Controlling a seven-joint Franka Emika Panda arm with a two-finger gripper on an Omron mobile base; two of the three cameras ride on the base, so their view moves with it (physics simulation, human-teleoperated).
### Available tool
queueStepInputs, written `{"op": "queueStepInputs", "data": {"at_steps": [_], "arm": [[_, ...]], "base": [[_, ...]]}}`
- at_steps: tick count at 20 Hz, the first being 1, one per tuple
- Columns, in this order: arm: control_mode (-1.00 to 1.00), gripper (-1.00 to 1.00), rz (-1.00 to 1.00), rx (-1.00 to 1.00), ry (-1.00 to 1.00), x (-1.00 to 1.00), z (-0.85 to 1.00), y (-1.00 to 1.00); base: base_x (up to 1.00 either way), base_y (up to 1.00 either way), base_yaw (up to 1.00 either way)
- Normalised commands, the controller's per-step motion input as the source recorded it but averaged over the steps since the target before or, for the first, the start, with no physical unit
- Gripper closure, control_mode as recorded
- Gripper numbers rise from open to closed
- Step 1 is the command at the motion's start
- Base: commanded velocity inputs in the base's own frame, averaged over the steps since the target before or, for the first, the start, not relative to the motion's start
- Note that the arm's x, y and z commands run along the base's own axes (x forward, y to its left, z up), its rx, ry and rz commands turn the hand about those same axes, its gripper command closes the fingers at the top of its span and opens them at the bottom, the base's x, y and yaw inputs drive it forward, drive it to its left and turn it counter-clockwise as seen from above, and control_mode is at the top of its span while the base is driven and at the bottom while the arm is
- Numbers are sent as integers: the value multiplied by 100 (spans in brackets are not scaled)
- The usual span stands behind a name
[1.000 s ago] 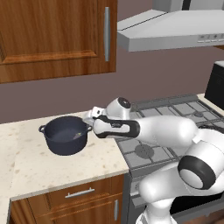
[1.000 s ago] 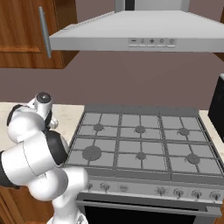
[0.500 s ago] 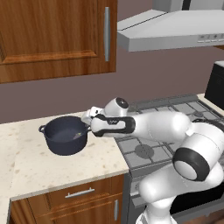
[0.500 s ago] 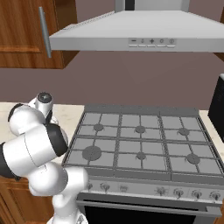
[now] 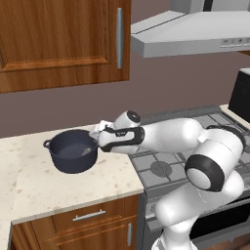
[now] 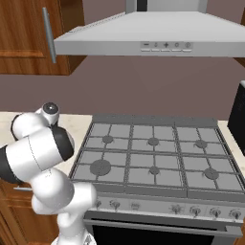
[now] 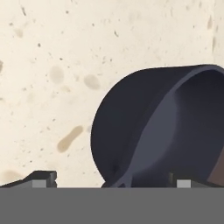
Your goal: Turn on the sink faucet. Then move the eggplant from the counter to the sink. Turn off the sink. Move the vegetable from the sink to the pot next to the stove. Finally move the pot to the front left burner.
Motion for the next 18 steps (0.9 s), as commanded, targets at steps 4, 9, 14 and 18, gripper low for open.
{"op": "queueStepInputs", "data": {"at_steps": [4, 9, 14, 18], "arm": [[-100, -100, 0, 0, 0, 23, -9, 5], [-100, -100, 0, 0, 0, 16, -9, 0], [-100, -100, 0, 0, 0, 2, -8, 3], [-100, -100, 0, 0, 0, 9, -6, 18]], "base": [[0, 0, 0], [0, 0, 0], [0, 0, 0], [0, 0, 0]]}}
